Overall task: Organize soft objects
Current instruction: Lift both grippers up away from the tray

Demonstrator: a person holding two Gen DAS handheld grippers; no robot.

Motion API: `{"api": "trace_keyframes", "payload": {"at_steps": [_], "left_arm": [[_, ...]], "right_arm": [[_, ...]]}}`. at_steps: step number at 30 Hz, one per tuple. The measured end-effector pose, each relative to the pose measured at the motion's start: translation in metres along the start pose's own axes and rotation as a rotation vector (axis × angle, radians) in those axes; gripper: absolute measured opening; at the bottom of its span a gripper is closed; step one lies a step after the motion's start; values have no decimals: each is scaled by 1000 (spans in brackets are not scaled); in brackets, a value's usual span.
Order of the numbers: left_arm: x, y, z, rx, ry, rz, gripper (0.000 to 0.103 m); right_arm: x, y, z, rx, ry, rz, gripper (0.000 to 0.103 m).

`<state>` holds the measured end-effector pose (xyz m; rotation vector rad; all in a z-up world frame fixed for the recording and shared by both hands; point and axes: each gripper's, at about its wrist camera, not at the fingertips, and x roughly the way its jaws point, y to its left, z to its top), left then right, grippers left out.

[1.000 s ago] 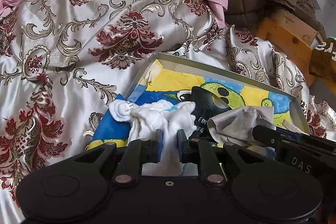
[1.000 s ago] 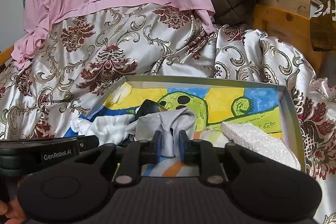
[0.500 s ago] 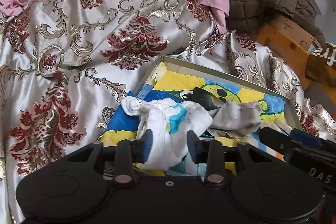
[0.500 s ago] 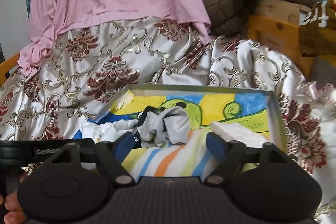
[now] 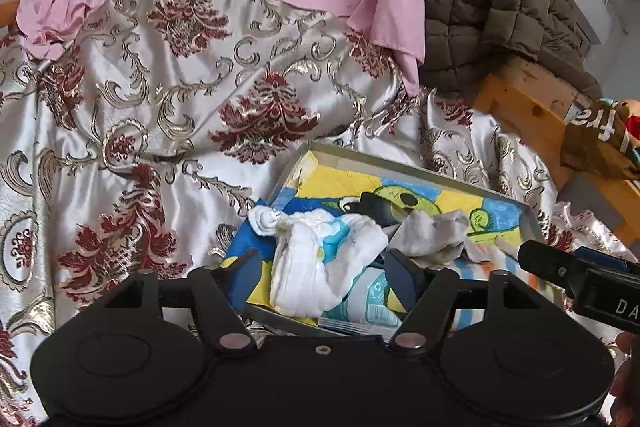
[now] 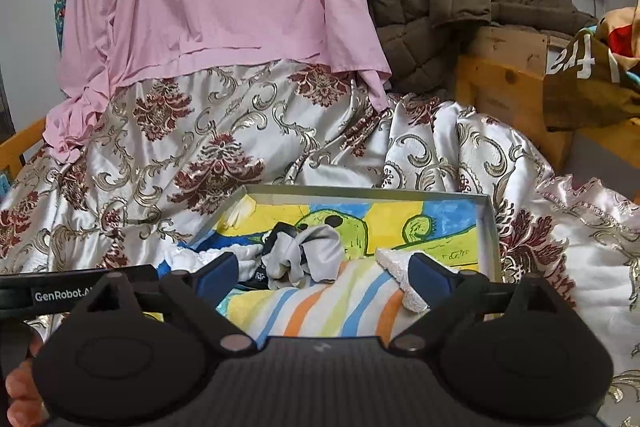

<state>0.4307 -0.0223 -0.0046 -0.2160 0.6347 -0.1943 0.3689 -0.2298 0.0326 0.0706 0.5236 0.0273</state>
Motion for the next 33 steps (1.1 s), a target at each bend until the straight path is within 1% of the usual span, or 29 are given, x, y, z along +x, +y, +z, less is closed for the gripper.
{"api": "trace_keyframes", "payload": {"at_steps": [2, 7, 9, 11, 20, 28, 33], "left_arm": [[-6, -1, 2, 0, -13, 4, 81], [-19, -3, 7, -3, -39, 3, 87], [-24, -4, 9, -6, -50, 2, 93], [-30, -5, 9, -13, -65, -1, 96], [-57, -2, 4, -47, -89, -3, 102], [-79, 1, -2, -44, -99, 10, 102], [-93, 1, -11, -42, -110, 23, 102]], "right_arm": [[-5, 0, 2, 0, -6, 0, 97], [-17, 0, 6, 9, -24, -5, 99], [-22, -1, 8, 11, -32, -6, 100], [-27, 0, 10, 6, -33, -3, 100], [-54, 3, 11, -4, -43, 14, 103], [-76, 6, 7, -11, -38, 39, 103], [-89, 8, 0, -10, -38, 51, 103]]}}
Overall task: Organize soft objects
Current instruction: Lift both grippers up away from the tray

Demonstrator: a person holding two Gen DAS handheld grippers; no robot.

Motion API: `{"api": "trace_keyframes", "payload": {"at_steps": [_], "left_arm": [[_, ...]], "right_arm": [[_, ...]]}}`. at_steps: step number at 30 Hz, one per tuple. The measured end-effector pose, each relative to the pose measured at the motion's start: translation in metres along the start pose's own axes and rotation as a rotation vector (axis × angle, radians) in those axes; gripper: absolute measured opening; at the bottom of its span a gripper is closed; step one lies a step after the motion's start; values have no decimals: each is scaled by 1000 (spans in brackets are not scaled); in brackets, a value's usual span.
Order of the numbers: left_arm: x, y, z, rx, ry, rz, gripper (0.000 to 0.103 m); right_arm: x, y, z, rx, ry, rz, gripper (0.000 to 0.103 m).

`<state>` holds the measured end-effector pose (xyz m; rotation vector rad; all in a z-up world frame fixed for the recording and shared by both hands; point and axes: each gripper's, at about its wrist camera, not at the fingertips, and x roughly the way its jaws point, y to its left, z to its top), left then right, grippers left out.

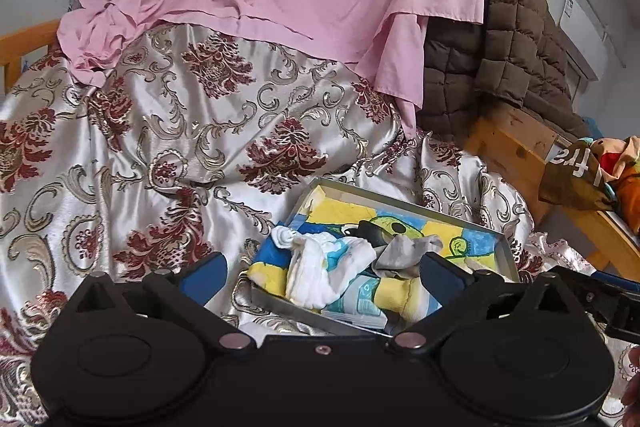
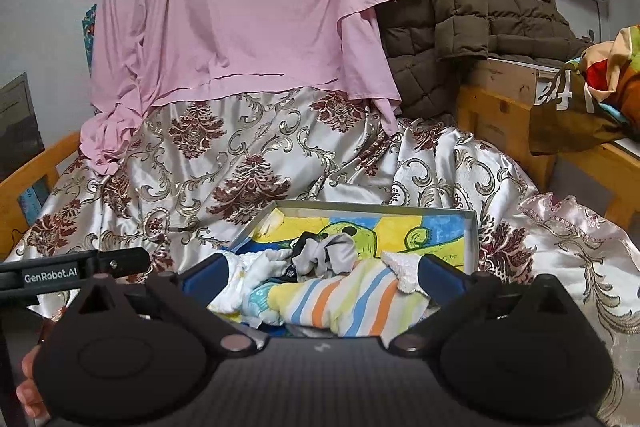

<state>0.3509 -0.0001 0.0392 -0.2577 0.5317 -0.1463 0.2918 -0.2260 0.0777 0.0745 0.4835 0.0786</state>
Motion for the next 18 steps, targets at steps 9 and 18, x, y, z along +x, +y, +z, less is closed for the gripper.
{"api": "trace_keyframes", "payload": {"at_steps": [9, 18], "left_arm": [[-27, 2, -17, 33, -3, 12, 102], [-53, 16, -43, 46, 16, 24, 102]], "right_arm": [[-20, 11, -22, -37, 13, 48, 103], [-48, 25, -53, -74, -14, 69, 103]]}}
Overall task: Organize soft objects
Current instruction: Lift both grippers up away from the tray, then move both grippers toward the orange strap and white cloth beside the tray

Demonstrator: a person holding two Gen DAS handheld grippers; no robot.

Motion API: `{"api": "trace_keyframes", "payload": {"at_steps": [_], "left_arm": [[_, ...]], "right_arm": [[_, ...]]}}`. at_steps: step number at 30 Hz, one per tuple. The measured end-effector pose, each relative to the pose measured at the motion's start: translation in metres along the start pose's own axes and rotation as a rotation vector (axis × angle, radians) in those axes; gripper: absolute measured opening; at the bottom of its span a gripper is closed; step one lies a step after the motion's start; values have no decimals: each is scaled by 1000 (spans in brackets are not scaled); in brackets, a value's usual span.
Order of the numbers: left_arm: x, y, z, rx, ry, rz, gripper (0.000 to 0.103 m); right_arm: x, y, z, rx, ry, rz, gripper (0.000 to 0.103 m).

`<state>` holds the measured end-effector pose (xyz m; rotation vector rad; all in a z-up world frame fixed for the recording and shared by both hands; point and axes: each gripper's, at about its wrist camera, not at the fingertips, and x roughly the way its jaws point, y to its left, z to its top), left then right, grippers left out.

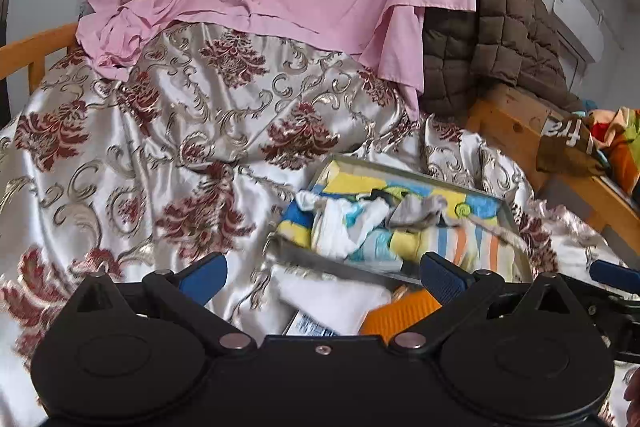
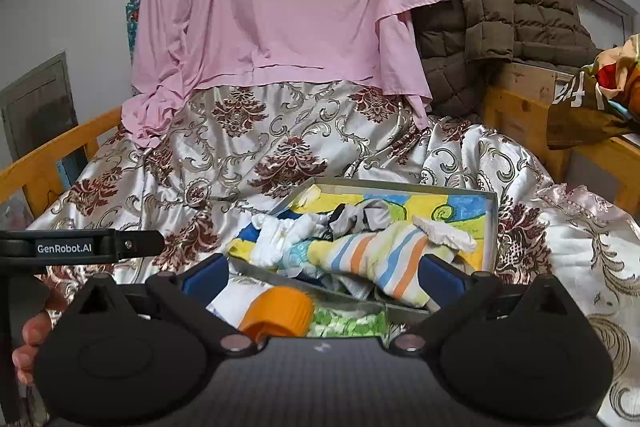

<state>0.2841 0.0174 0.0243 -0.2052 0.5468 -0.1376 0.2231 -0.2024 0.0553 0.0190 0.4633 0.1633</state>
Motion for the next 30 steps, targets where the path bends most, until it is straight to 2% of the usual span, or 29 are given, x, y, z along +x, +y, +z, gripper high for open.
{"api": "trace_keyframes", "payload": {"at_steps": [8, 15, 23, 30], "left_arm": [[-20, 9, -28, -17, 6, 15, 102], [-37, 5, -52, 1, 2, 14, 102], [-56, 0, -73, 7, -31, 7, 102], [-69, 4, -88, -10, -78, 52, 102]], "right_arm": [[-20, 5, -19, 42, -10, 16, 103], [-40, 6, -36, 98, -48, -19, 103], [-57, 8, -53, 127, -88, -55, 103], [-64, 13, -72, 133, -94, -79, 103]]}}
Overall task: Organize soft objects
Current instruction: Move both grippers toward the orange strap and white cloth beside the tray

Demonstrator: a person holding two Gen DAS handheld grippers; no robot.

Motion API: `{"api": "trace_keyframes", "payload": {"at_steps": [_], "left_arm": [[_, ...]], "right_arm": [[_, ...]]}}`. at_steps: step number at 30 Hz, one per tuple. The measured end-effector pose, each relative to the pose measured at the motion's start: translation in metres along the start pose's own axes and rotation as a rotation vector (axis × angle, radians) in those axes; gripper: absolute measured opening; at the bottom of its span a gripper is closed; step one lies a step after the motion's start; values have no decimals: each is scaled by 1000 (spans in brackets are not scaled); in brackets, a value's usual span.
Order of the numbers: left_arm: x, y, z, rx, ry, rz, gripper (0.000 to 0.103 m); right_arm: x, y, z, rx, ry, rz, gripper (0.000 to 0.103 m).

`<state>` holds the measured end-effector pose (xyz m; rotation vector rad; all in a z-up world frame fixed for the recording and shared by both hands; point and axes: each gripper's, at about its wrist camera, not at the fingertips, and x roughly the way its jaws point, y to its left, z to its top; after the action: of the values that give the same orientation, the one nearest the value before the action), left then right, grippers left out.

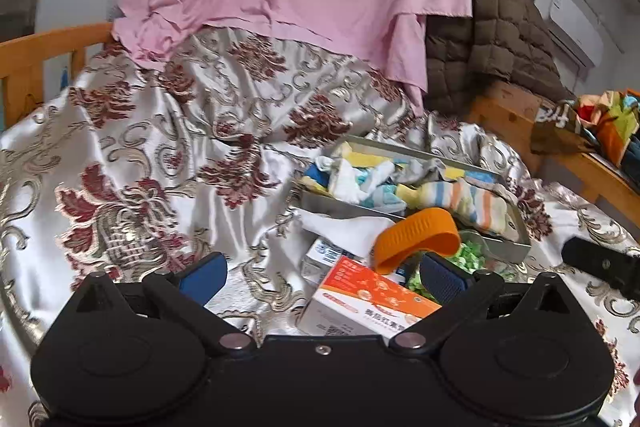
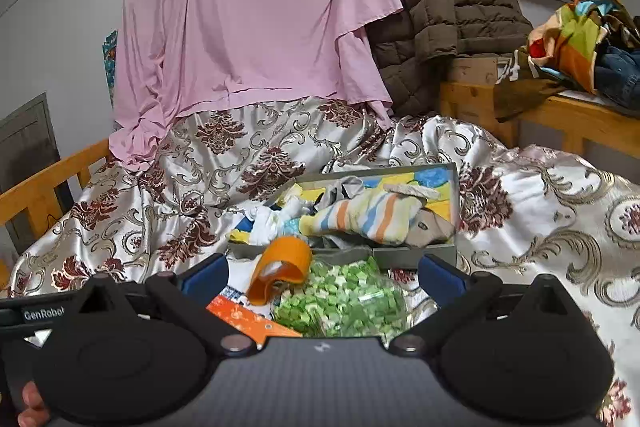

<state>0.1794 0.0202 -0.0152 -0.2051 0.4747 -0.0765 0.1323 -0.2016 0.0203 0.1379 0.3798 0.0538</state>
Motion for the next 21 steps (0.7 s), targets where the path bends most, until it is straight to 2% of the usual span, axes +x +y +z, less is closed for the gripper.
{"api": "trace_keyframes", "payload": {"at_steps": [4, 9, 21], "left_arm": [[-10, 8, -5, -60, -58, 17, 102], [-9, 12, -9, -71, -68, 49, 102], [3, 25, -15, -101, -12, 112, 102]], "right_arm": [[-4, 2, -13, 9, 7, 5, 103], [-1, 5, -21, -3, 19, 6, 103], [13, 16, -38, -64, 53, 23, 103]]}}
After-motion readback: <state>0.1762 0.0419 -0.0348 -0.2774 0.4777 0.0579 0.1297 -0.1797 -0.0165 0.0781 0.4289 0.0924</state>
